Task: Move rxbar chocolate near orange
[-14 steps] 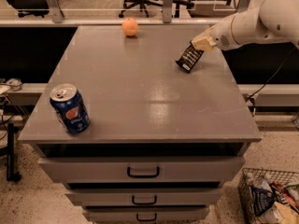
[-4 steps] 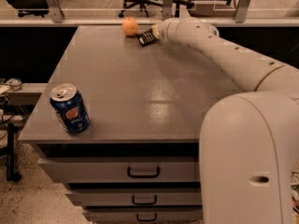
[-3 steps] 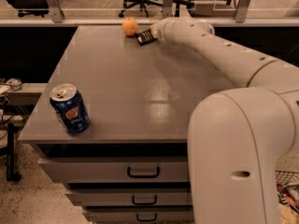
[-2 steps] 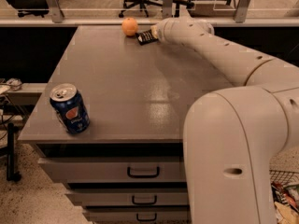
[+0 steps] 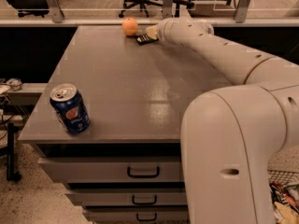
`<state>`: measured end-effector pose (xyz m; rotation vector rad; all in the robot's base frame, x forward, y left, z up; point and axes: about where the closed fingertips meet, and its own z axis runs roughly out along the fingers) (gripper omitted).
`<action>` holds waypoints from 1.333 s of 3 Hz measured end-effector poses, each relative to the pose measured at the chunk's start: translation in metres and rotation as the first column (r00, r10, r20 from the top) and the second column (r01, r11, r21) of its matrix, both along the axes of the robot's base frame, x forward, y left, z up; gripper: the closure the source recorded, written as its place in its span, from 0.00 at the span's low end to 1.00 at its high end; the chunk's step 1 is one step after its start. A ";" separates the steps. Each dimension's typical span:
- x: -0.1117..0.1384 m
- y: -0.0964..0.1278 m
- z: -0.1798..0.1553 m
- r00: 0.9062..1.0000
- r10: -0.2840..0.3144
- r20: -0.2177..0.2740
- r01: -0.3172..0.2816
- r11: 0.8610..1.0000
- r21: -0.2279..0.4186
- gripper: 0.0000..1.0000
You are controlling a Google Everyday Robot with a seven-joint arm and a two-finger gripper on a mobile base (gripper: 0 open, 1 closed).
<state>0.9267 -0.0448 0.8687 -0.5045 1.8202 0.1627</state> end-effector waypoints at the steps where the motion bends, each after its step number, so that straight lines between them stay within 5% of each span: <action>1: -0.002 -0.002 0.003 1.000 -0.003 0.007 0.003 1.000 0.002 0.00; 2: -0.012 -0.013 0.020 0.999 0.003 0.040 -0.003 1.000 -0.003 0.00; 3: -0.031 -0.046 0.052 0.996 0.027 0.083 -0.025 1.000 -0.019 0.00; 4: -0.054 -0.103 0.070 0.994 0.070 0.090 -0.071 0.997 0.006 0.00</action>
Offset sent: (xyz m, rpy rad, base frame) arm -0.0313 -0.0359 0.0509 -0.0117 -0.1021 0.0086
